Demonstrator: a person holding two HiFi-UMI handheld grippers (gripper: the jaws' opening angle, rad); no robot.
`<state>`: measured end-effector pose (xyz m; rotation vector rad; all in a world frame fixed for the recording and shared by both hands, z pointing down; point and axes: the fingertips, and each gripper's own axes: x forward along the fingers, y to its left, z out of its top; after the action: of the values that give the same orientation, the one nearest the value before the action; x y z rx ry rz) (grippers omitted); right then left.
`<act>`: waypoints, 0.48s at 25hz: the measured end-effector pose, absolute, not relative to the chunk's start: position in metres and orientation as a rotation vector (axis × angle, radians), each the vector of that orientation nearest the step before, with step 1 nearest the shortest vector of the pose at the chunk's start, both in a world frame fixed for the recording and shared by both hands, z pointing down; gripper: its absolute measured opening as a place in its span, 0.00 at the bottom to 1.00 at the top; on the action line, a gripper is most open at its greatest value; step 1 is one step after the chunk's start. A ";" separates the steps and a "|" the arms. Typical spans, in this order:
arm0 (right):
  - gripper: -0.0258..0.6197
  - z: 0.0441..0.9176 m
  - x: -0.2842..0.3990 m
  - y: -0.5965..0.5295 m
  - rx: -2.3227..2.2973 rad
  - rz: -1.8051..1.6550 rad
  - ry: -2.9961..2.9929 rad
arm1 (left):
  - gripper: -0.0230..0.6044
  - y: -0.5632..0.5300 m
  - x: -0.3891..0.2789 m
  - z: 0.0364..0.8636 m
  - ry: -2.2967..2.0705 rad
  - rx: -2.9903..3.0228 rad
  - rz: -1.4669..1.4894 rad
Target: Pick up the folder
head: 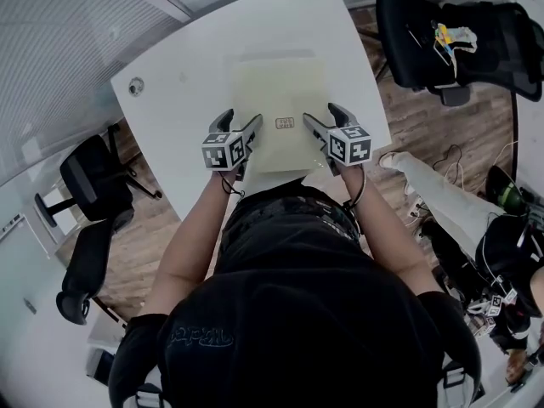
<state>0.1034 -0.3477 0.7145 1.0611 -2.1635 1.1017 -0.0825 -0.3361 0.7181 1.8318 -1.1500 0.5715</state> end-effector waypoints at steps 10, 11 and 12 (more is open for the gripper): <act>0.57 0.734 0.101 -0.350 0.989 1.224 -2.130 | 0.62 -0.335 -0.079 0.734 -1.062 1.777 0.576; 0.57 0.736 0.101 -0.349 0.982 1.245 -2.128 | 0.62 -0.335 -0.078 0.735 -1.049 1.778 0.574; 0.58 0.737 0.101 -0.348 0.974 1.261 -2.127 | 0.62 -0.335 -0.077 0.736 -1.033 1.779 0.571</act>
<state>0.1012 -0.3484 0.7368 0.9742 -2.1267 1.2611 -0.0772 -0.3348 0.7356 1.7787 -1.0329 0.5711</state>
